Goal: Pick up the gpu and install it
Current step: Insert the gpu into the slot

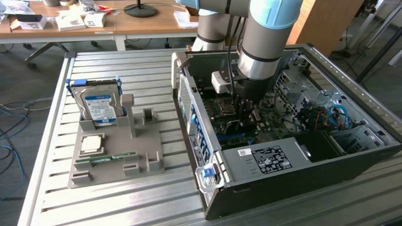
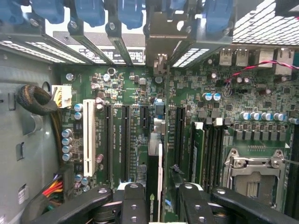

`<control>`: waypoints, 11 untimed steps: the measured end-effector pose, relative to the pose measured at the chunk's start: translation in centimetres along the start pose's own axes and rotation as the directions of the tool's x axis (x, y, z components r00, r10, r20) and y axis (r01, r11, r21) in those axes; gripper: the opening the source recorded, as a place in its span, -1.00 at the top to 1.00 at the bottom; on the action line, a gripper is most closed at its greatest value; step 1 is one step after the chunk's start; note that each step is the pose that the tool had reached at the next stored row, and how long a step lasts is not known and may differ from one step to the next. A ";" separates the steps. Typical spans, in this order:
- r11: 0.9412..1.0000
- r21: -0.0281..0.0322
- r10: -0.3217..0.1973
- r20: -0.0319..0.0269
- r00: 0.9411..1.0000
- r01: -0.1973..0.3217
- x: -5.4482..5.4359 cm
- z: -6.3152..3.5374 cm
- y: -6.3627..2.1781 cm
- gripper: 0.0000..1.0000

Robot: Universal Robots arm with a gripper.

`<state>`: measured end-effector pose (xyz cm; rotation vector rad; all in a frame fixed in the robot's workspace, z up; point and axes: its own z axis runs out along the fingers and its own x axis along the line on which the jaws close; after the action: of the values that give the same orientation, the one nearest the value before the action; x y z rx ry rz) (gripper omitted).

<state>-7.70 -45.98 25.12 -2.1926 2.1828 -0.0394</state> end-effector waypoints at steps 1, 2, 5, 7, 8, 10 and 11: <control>1.000 0.000 0.000 0.000 1.000 0.000 0.0 -0.21 -0.01 0.33; 1.000 0.000 0.000 0.000 1.000 0.000 0.0 -0.44 -0.02 0.33; 1.000 0.000 0.000 0.000 1.000 0.000 0.0 -1.35 -0.07 0.33; 1.000 0.000 0.000 0.000 1.000 0.000 0.0 -2.07 -0.11 0.33; 1.000 0.000 0.000 0.000 1.000 0.000 0.0 -2.43 -0.13 0.33; 1.000 0.000 0.000 0.000 1.000 0.000 -0.1 -3.19 -0.17 0.33; 1.000 0.000 0.000 0.000 1.000 0.000 -0.1 -3.57 -0.18 0.33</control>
<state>-7.70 -45.98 28.70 -2.1925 2.1826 -0.0393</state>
